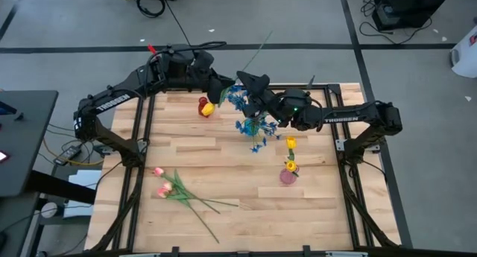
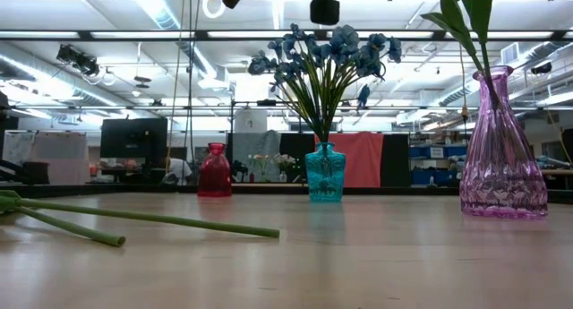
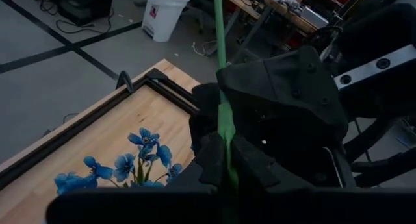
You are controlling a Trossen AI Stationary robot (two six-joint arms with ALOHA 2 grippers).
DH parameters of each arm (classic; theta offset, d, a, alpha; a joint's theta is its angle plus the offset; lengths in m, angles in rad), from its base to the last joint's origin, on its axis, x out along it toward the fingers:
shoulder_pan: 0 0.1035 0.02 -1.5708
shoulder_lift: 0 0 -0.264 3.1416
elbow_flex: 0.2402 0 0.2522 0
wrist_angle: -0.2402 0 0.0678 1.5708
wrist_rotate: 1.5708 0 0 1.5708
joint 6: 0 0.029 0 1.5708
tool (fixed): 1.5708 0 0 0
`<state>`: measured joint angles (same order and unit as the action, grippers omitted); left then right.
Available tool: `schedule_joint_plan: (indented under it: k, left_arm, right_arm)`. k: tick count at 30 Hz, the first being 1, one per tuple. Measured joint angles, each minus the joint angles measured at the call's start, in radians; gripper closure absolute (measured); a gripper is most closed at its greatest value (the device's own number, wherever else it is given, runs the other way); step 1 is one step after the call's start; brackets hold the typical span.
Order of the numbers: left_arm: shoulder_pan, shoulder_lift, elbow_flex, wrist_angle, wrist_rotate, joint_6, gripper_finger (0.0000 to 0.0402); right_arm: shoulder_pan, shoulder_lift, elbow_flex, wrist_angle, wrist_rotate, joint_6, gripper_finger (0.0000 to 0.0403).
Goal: Sort flowers into vase by color
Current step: Put the yellow tulip into the violet flower vase
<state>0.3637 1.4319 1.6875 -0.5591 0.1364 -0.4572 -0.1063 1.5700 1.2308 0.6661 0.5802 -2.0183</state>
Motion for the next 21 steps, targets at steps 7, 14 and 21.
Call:
schedule_joint_plan:
  k: [7, 14, 21]
  left_arm:
    - [0.0, 0.002, 0.0, 0.013, 0.003, 0.008, 0.0376]
    - [-0.007, 0.003, -0.003, 0.09, -0.004, 0.135, 0.034]
    - [-0.011, -0.04, -0.002, 0.101, 0.001, 0.277, 0.0259]
  right_arm:
    - [-0.001, -0.001, 0.0, 0.007, -0.002, -0.003, 0.0392]
    - [0.0, -0.004, 0.002, 0.016, 0.045, 0.025, 0.0396]
    - [0.013, -0.037, 0.0, -0.174, 0.024, 0.103, 0.0396]
